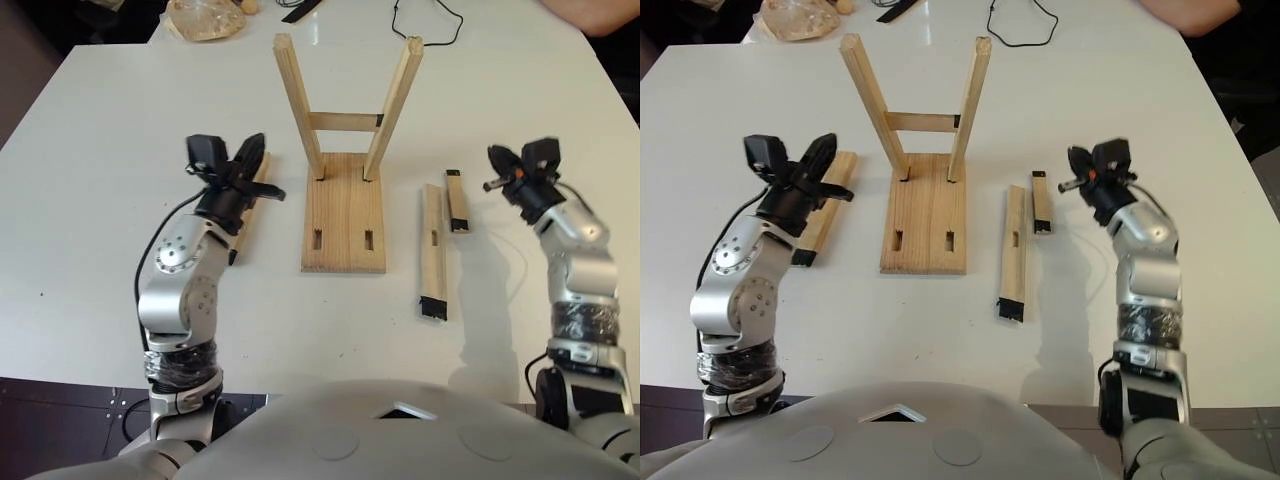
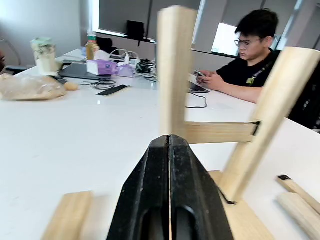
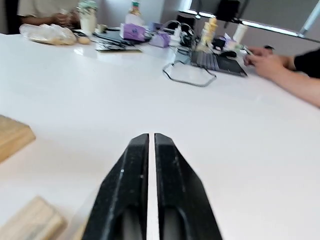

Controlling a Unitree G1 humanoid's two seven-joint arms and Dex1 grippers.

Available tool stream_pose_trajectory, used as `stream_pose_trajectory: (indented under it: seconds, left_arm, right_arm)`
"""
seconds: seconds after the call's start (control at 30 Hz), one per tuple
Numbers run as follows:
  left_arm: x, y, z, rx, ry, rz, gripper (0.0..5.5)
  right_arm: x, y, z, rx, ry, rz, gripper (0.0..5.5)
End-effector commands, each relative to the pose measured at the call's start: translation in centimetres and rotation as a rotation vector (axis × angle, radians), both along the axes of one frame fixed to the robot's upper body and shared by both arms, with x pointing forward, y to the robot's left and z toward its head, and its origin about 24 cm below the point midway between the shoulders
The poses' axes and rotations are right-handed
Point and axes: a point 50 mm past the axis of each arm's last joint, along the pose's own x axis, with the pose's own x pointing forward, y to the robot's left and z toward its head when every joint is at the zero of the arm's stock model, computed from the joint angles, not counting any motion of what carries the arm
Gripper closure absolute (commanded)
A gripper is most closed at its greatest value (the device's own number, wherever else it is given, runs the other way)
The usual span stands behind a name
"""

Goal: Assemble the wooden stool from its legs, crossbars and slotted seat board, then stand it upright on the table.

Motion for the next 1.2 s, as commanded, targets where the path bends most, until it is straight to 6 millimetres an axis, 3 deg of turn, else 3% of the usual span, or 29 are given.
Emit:
stream_pose_trajectory:
  seconds: [0.03,0.27,0.47,0.83,1.03,1.2]
  left_arm:
    - [-0.6,-1.8,0.6,-0.011,-0.01,-0.02,5.5]
    - [-0.4,-1.3,0.5,-0.004,-0.012,0.015,5.5]
    - [-0.2,-1.6,0.0,0.0,-0.011,0.0,5.5]
    - [-0.4,-1.6,-0.7,0.004,0.004,0.0,5.5]
    - [0.1,-1.7,-0.8,0.008,0.007,-0.008,5.5]
    - [0.3,-1.7,-1.2,0.011,0.028,-0.016,5.5]
  right_arm:
    - [-1.4,1.0,0.0,0.001,-0.012,-0.044,4.47]
    - [-5.4,2.4,-1.7,0.051,0.1,0.038,3.42]
    - [-6.2,1.7,-2.9,0.07,0.165,0.064,2.62]
    - [-7.4,1.3,-5.2,-0.019,0.247,0.079,2.62]
    - [-7.6,2.2,-6.9,0.008,0.257,-0.042,2.62]
    - [-8.1,2.3,-8.3,0.084,0.291,-0.199,3.21]
